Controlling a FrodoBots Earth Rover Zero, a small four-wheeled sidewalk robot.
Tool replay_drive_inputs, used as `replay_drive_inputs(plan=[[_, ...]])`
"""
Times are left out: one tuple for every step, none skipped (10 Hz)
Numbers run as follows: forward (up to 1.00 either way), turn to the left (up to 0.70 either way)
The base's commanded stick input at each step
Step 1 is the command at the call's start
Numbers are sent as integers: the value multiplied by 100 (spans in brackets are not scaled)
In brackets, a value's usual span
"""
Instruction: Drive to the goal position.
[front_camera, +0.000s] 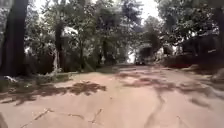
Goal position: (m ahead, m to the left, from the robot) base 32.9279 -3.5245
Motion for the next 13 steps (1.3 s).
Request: replay_drive_inputs(plan=[[100,-27],[100,-24],[100,-5],[100,0],[100,0],[100,0],[100,0],[100,0],[100,0],[100,0],[100,0],[100,0],[100,0]])
